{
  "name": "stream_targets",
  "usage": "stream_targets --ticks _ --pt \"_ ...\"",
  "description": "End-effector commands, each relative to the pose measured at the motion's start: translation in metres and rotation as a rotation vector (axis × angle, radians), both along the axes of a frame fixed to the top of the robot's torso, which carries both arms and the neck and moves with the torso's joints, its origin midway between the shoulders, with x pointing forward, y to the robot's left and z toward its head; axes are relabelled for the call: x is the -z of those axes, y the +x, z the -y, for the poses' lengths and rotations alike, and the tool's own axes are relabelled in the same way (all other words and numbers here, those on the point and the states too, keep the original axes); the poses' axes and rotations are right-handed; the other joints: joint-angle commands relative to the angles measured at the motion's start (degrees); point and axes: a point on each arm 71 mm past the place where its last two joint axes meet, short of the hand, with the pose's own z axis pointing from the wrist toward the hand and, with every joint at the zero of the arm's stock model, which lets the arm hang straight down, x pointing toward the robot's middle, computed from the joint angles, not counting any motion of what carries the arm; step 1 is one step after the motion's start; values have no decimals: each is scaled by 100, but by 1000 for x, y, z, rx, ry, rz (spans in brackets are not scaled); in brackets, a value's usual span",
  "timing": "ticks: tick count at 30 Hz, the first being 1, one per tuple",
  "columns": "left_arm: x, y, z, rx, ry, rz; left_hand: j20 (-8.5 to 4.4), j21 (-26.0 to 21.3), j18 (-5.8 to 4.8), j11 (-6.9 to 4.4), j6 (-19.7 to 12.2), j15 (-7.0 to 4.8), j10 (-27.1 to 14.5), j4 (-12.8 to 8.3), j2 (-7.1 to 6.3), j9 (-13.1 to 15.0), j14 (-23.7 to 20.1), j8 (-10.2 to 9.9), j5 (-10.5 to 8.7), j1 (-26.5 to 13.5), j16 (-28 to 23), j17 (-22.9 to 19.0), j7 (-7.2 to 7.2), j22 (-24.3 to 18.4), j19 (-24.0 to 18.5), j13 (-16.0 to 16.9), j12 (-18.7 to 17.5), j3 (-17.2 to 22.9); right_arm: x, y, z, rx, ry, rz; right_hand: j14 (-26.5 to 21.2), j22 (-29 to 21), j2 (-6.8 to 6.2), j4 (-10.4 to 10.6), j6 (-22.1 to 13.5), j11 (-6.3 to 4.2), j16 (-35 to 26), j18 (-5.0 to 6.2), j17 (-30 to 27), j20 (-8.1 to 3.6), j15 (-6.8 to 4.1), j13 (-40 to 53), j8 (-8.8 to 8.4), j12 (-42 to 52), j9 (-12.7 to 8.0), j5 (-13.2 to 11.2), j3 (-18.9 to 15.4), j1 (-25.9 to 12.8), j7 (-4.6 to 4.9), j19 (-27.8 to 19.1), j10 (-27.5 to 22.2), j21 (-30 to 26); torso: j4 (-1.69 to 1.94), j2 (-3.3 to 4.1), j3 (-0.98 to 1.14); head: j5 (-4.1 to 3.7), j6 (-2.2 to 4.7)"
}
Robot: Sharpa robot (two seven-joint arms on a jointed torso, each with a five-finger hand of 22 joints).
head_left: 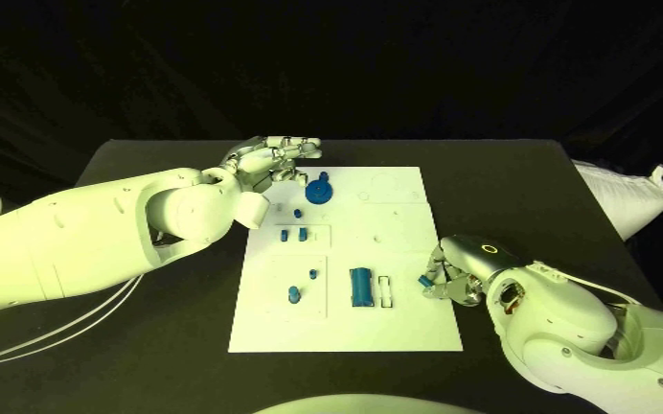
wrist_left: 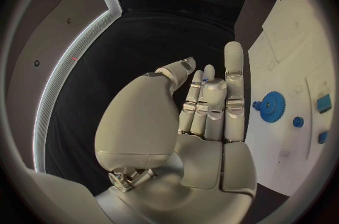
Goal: Assemble the parts on the task board
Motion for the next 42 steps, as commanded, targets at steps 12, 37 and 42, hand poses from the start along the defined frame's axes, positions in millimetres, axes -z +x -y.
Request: stream_targets --ticks 12,37,42 --pt "-1 -1 3 23 -11 7 26 -36 61 -2 -39 0 -55 14 43 9 -42 33 24 -26 27 -8 2 -8 -4 3 28 -20 17 -5 4 17 -160 -61 568 73 135 10 165 -116 33 -33 1398 -87 -101 -1037 1 -54 -23 411 436 124 -51 71 35 53 3 2 6 -7 -26" --pt "-2 -1 5 47 -10 13 25 -40 63 -5 -49 -3 -69 -1 48 8 -49 40 28 -8 26 -23 -2 -11 -6 2 40 -16 5 -6 -4 98 92 -17 588 192 -596 -47 300 -137 89 -55 1477 -107 -121 -833 -31 99 114 791 3004 -1000 -83 127 234 123 5 5 8 65 -67" --pt "-2 -1 6 49 -10 13 25 -40 63 -5 -49 -3 -69 -1 48 8 -49 40 28 -8 26 -23 -2 -11 -6 2 40 -16 -1 -8 -8 114 166 -11 591 209 -649 36 347 -159 100 -58 1491 -124 -141 -762 -11 184 147 721 2933 -1256 -111 138 288 135 2 -1 8 52 -80"
